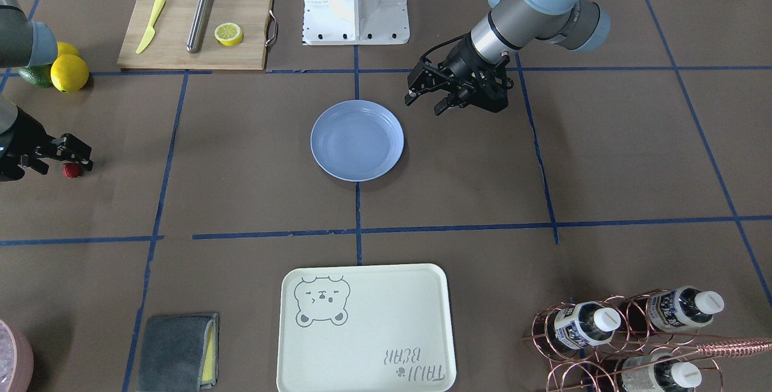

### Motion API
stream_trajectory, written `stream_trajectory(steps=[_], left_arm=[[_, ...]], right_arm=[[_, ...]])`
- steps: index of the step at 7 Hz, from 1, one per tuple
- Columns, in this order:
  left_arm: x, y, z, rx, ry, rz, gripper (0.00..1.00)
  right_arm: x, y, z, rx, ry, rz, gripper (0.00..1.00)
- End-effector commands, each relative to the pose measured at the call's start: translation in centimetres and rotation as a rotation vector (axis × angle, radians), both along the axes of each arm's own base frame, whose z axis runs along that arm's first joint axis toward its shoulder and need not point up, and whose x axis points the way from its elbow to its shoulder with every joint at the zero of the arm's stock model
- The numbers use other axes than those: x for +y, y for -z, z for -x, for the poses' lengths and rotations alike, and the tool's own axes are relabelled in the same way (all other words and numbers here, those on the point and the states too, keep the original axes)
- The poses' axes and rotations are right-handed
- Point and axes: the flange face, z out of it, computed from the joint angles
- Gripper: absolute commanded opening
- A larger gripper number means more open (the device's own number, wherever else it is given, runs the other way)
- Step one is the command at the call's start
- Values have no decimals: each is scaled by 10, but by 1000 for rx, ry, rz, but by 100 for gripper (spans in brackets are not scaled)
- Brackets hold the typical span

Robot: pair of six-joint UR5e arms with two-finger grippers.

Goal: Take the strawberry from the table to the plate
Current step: 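Lower the right gripper onto the red strawberry and grasp it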

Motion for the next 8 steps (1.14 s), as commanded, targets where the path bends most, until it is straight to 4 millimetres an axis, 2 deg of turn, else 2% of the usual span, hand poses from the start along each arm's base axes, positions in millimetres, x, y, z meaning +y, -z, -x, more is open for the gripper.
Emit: stream_trajectory(steps=[1, 2, 3, 4, 5, 6, 7, 8], left_arm=[[0, -1, -2, -3, -2, 2, 75], [0, -2, -2, -3, -2, 2, 75], [0, -2, -2, -3, -2, 2, 75], [0, -2, -2, -3, 0, 1, 75], [0, -2, -1, -3, 1, 1, 75], [1, 1, 0, 2, 1, -2, 75], [2, 5, 4, 12, 1, -9, 75], [2, 9, 7, 19, 5, -13, 75]], right_arm=[[1, -5, 5, 17, 0, -5, 80], [1, -6, 4, 20, 0, -1, 52], [1, -6, 4, 20, 1, -2, 15], [2, -5, 4, 14, 7, 2, 0], [2, 3, 4, 0, 10, -7, 0], [1, 34, 5, -32, -2, -31, 0], [10, 86, 22, -130, -28, 19, 0], [23, 147, 68, -211, -67, 98, 0]])
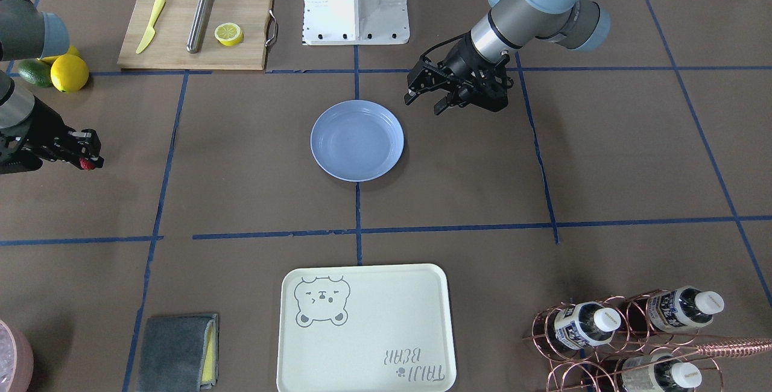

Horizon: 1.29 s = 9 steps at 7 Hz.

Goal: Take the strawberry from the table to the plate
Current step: 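Lower the right gripper onto the red strawberry and grasp it, then carry the strawberry with the right gripper over the light blue plate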

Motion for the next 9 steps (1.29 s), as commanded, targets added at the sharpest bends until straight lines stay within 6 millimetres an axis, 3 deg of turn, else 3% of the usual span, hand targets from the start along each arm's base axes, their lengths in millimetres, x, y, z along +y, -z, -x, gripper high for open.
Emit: stream_trajectory(steps=[1, 3, 4, 5, 7, 9], left_arm=[[-3, 4, 12, 10, 11, -7, 75], [9, -19, 54, -2, 30, -9, 75], [11, -23, 72, -2, 47, -9, 75], [12, -25, 75, -4, 50, -8, 75], [12, -27, 77, -6, 54, -3, 76], [12, -27, 75, -6, 52, -3, 76]], right_arm=[[22, 131, 109, -170, -55, 133, 0], [52, 210, 215, -229, -110, 186, 0], [42, 273, 271, -211, -165, 218, 0], [41, 303, 304, -188, -188, 232, 0], [44, 310, 341, -161, -207, 233, 0], [41, 306, 350, -144, -211, 237, 0]])
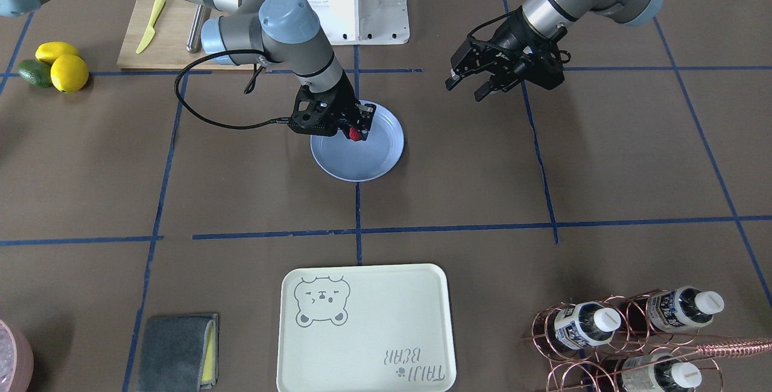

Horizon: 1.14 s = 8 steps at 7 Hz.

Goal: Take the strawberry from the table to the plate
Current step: 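Carry the strawberry with the right gripper over the light blue plate, then lower the strawberry onto the plate and open the right gripper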

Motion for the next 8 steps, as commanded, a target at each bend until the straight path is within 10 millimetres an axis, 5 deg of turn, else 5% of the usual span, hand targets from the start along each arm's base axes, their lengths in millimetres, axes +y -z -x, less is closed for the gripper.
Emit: stream_trajectory(steps=[1, 4, 5, 6, 8], left_arm=[[0, 1, -1, 1, 1, 1, 76], [-2, 0, -3, -1, 1, 2, 76], [-2, 0, -4, -2, -2, 3, 76], [-2, 0, -4, -2, -1, 3, 76], [-2, 0, -4, -2, -2, 2, 76]], right_arm=[[-5, -6, 11, 24, -9, 3, 0], [-3, -13, 18, 40, 1, 3, 6], [-1, -14, 19, 43, 5, 3, 24], [0, -13, 20, 45, 5, -3, 99], [1, -11, 19, 46, 5, -3, 100]])
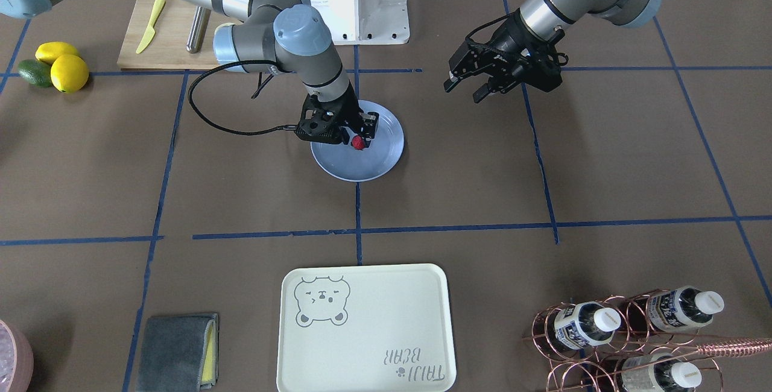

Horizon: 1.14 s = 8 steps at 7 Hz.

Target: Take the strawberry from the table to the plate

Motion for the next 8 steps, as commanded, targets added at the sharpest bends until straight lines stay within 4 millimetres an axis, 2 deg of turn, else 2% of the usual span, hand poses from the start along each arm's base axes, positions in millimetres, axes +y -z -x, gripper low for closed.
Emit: stream_trajectory(steps=[1, 2, 3, 4, 5, 6, 7, 8], left_arm=[[0, -3, 1, -5, -1, 0, 76], [-1, -6, 3, -9, 3, 3, 76], [-4, -28, 16, -49, 14, -9, 77], [-7, -61, 35, -118, -2, -106, 90], [-10, -93, 62, -186, -8, -185, 99], [-19, -128, 99, -263, -2, -256, 99], [-24, -163, 143, -345, -16, -344, 99], [-35, -200, 193, -399, -54, -420, 100]], right_arm=[[2, 7, -8, -7, 2, -3, 100], [-4, 14, -36, -6, -10, 8, 100], [1, -9, -91, -3, -2, 15, 100], [-5, -39, -153, 0, 47, -22, 100], [-12, -88, -221, 31, 95, -45, 100], [-16, -143, -287, 77, 168, -114, 100], [-26, -197, -355, 127, 227, -190, 100], [-36, -242, -425, 159, 270, -254, 100]])
